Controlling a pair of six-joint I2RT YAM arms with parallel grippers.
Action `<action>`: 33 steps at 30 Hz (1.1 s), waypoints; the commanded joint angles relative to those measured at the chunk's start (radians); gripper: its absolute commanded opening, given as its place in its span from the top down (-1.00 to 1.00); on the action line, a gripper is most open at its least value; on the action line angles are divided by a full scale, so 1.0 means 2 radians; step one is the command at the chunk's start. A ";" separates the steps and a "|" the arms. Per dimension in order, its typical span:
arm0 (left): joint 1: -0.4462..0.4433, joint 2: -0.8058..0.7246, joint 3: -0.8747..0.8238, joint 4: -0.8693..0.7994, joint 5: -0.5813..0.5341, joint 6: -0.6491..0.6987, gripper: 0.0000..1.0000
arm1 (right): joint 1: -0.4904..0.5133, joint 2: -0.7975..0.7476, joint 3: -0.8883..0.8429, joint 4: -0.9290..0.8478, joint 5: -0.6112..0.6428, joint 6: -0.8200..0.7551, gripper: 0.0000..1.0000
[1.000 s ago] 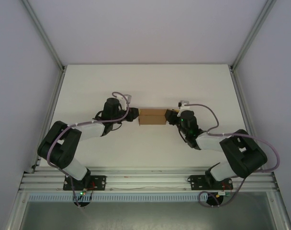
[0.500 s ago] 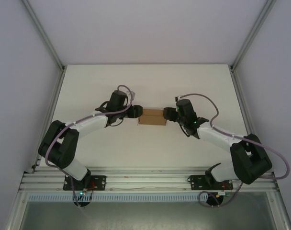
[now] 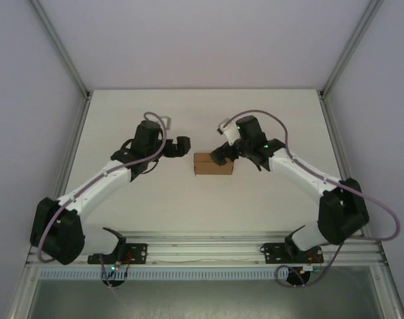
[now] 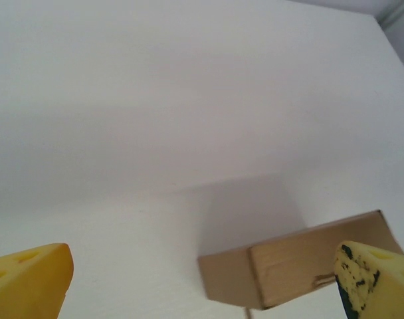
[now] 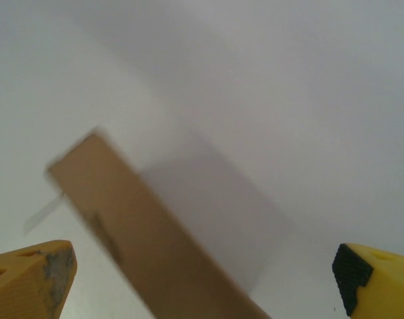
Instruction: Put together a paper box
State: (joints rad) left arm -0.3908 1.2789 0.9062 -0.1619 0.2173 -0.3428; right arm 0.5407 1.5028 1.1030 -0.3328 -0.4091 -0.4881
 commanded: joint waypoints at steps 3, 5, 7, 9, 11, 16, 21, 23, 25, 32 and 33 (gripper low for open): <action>0.009 -0.046 -0.049 -0.050 -0.052 -0.008 -1.00 | 0.000 0.076 0.083 -0.145 -0.064 -0.224 -1.00; 0.010 -0.065 -0.066 -0.056 -0.059 -0.015 -1.00 | 0.002 0.102 0.113 -0.164 -0.058 -0.248 -1.00; 0.010 -0.084 -0.081 -0.057 -0.062 -0.019 -1.00 | 0.004 0.129 0.141 -0.187 -0.048 -0.269 -0.95; 0.010 -0.100 -0.093 -0.058 -0.072 -0.024 -1.00 | 0.010 0.156 0.167 -0.214 -0.041 -0.285 -0.86; 0.010 -0.117 -0.102 -0.060 -0.086 -0.027 -1.00 | 0.025 0.186 0.192 -0.247 -0.017 -0.300 -0.72; 0.011 -0.146 -0.109 -0.067 -0.108 -0.029 -1.00 | 0.053 0.235 0.215 -0.232 0.059 -0.272 -0.11; 0.011 -0.160 -0.108 -0.074 -0.106 -0.023 -1.00 | 0.054 0.221 0.199 -0.184 0.098 -0.247 0.29; 0.011 -0.161 -0.110 -0.075 -0.109 -0.024 -1.00 | 0.055 0.209 0.192 -0.171 0.119 -0.242 0.32; 0.011 -0.163 -0.112 -0.074 -0.110 -0.028 -1.00 | 0.058 0.196 0.179 -0.137 0.166 -0.234 0.31; 0.011 -0.166 -0.117 -0.066 -0.107 -0.033 -1.00 | 0.072 0.174 0.104 0.032 0.318 -0.244 0.27; 0.011 -0.167 -0.117 -0.066 -0.107 -0.033 -1.00 | 0.074 0.175 0.093 0.047 0.320 -0.249 0.26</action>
State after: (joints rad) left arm -0.3729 0.9676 0.6830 -0.2852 0.0242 -0.3954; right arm 0.6727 1.8744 1.3319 -0.4095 0.0803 -0.9775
